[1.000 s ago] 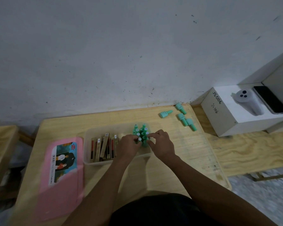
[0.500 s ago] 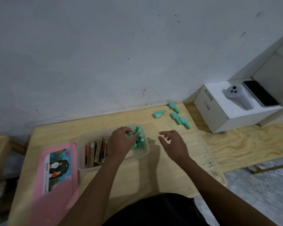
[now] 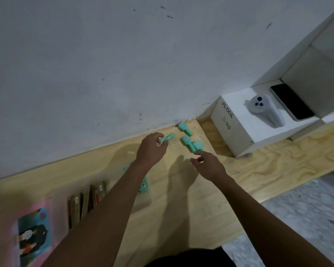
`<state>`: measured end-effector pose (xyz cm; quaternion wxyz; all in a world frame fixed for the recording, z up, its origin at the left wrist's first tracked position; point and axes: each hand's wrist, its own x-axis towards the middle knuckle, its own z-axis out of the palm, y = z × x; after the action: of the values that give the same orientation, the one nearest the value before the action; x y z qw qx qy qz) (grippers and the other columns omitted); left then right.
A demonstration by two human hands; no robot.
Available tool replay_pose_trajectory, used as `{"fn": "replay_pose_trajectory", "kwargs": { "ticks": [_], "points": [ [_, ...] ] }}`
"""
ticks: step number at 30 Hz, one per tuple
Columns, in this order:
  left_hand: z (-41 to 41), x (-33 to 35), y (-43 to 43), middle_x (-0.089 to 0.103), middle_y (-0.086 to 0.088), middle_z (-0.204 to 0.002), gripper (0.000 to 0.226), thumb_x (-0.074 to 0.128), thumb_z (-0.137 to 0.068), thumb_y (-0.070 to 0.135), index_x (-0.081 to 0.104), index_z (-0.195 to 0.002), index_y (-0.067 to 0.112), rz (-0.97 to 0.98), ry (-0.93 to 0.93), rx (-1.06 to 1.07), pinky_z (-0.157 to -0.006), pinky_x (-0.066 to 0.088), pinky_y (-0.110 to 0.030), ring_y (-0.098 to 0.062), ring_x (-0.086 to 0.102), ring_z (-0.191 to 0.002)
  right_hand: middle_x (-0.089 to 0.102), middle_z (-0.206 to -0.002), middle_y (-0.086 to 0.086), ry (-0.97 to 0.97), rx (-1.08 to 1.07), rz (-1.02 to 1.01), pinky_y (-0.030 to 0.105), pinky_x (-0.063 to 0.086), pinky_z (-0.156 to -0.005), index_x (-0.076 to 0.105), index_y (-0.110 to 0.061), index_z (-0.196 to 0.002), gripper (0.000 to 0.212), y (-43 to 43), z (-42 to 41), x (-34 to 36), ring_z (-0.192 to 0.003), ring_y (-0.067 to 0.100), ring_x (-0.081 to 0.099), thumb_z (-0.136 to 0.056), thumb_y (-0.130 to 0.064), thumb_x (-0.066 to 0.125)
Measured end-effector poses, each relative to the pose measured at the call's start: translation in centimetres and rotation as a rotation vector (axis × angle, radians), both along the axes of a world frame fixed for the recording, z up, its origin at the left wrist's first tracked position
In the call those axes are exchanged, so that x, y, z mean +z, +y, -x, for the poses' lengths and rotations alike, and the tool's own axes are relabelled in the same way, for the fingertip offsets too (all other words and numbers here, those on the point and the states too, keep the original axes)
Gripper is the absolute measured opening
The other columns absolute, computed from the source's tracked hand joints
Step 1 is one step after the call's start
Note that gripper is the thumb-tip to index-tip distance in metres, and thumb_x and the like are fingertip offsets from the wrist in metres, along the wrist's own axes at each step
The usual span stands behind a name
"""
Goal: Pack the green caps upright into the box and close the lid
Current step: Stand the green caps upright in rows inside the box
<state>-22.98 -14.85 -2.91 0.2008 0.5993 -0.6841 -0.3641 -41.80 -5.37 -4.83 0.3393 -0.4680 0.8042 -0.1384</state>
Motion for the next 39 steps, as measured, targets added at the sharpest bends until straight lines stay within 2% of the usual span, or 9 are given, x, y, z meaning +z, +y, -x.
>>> {"fn": "replay_pose_trajectory", "kwargs": {
  "ticks": [4, 12, 17, 23, 25, 29, 31, 35, 39],
  "points": [
    [2.2, -2.4, -3.1, 0.054, -0.011, -0.126, 0.043, 0.056, -0.09, 0.037, 0.053, -0.128, 0.016, -0.108, -0.181, -0.085, -0.096, 0.047, -0.039, -0.028, 0.055, -0.116, 0.059, -0.132, -0.001, 0.105, 0.085, -0.095, 0.038, 0.047, -0.09, 0.034, -0.032, -0.145, 0.055, -3.4, -0.2, -0.7, -0.117, 0.023, 0.057, -0.094, -0.05, 0.047],
    [3.9, -5.7, -6.2, 0.049, -0.011, -0.132, 0.045, 0.056, -0.091, 0.037, 0.053, -0.13, 0.016, -0.172, -0.379, -0.183, -0.097, 0.047, -0.043, -0.03, 0.053, -0.119, 0.066, -0.111, 0.003, 0.34, 0.074, -0.102, 0.031, 0.043, -0.067, 0.04, -0.025, -0.139, 0.043, -7.2, -1.3, -2.1, -0.087, 0.02, 0.064, -0.099, -0.04, 0.038],
    [3.9, -6.3, -6.2, 0.06, -0.011, -0.122, 0.036, 0.064, -0.087, 0.027, 0.06, -0.12, 0.011, -0.176, -0.331, -0.178, -0.092, 0.049, -0.038, -0.027, 0.058, -0.111, 0.067, -0.101, 0.003, 0.374, 0.06, -0.096, 0.03, 0.044, -0.062, 0.058, -0.018, -0.12, 0.032, -7.3, -2.2, -3.0, -0.083, 0.019, 0.064, -0.098, -0.036, 0.045],
    [2.2, -5.2, -5.6, 0.062, -0.012, -0.118, 0.032, 0.066, -0.087, 0.024, 0.06, -0.114, 0.008, -0.236, -0.175, -0.188, -0.084, 0.046, -0.03, -0.026, 0.059, -0.106, 0.067, -0.094, 0.002, 0.434, 0.137, -0.14, 0.031, 0.042, -0.064, 0.065, -0.016, -0.103, 0.026, -5.8, -2.8, -2.9, -0.082, 0.018, 0.061, -0.097, -0.032, 0.047],
    [1.4, -4.2, -5.2, 0.062, -0.01, -0.112, 0.03, 0.064, -0.087, 0.025, 0.06, -0.111, 0.008, -0.22, -0.104, -0.172, -0.08, 0.043, -0.027, -0.024, 0.059, -0.101, 0.068, -0.094, 0.0, 0.395, 0.14, -0.146, 0.03, 0.043, -0.064, 0.068, -0.016, -0.101, 0.029, -5.2, -3.0, -2.5, -0.08, 0.015, 0.059, -0.097, -0.034, 0.046],
    [-0.2, -1.8, -3.9, 0.055, -0.002, -0.092, 0.02, 0.063, -0.088, 0.027, 0.058, -0.101, 0.011, -0.179, 0.046, -0.122, -0.065, 0.039, -0.025, -0.018, 0.052, -0.082, 0.062, -0.118, -0.002, 0.226, 0.122, -0.088, 0.037, 0.054, -0.082, 0.067, -0.026, -0.117, 0.033, -3.4, -3.0, -2.0, -0.104, 0.017, 0.059, -0.093, -0.044, 0.053],
    [-1.1, -0.8, -2.9, 0.054, -0.001, -0.086, 0.018, 0.062, -0.088, 0.028, 0.058, -0.097, 0.013, -0.155, 0.091, -0.088, -0.063, 0.044, -0.026, -0.02, 0.054, -0.078, 0.065, -0.113, -0.003, 0.127, 0.071, -0.13, 0.038, 0.054, -0.083, 0.067, -0.027, -0.112, 0.028, -2.5, -2.8, -1.5, -0.1, 0.015, 0.06, -0.093, -0.044, 0.053],
    [-3.2, 1.3, -0.4, 0.059, 0.0, -0.084, 0.02, 0.061, -0.089, 0.03, 0.061, -0.097, 0.012, -0.165, 0.205, -0.028, -0.078, 0.056, -0.046, -0.029, 0.064, -0.088, 0.069, -0.108, 0.002, -0.043, -0.06, 0.003, 0.028, 0.048, -0.075, 0.069, -0.021, -0.109, 0.024, -0.3, -3.1, -0.7, -0.091, 0.013, 0.061, -0.093, -0.036, 0.06],
    [-5.2, 3.0, 2.8, 0.06, -0.005, -0.087, 0.023, 0.061, -0.09, 0.027, 0.061, -0.1, 0.006, -0.15, 0.302, 0.043, -0.067, 0.057, -0.039, -0.024, 0.061, -0.079, 0.071, -0.102, 0.007, -0.136, -0.099, 0.19, 0.033, 0.052, -0.078, 0.068, -0.012, -0.111, 0.026, 2.1, -4.0, 0.9, -0.089, 0.022, 0.067, -0.093, -0.031, 0.063]
  ]
}}
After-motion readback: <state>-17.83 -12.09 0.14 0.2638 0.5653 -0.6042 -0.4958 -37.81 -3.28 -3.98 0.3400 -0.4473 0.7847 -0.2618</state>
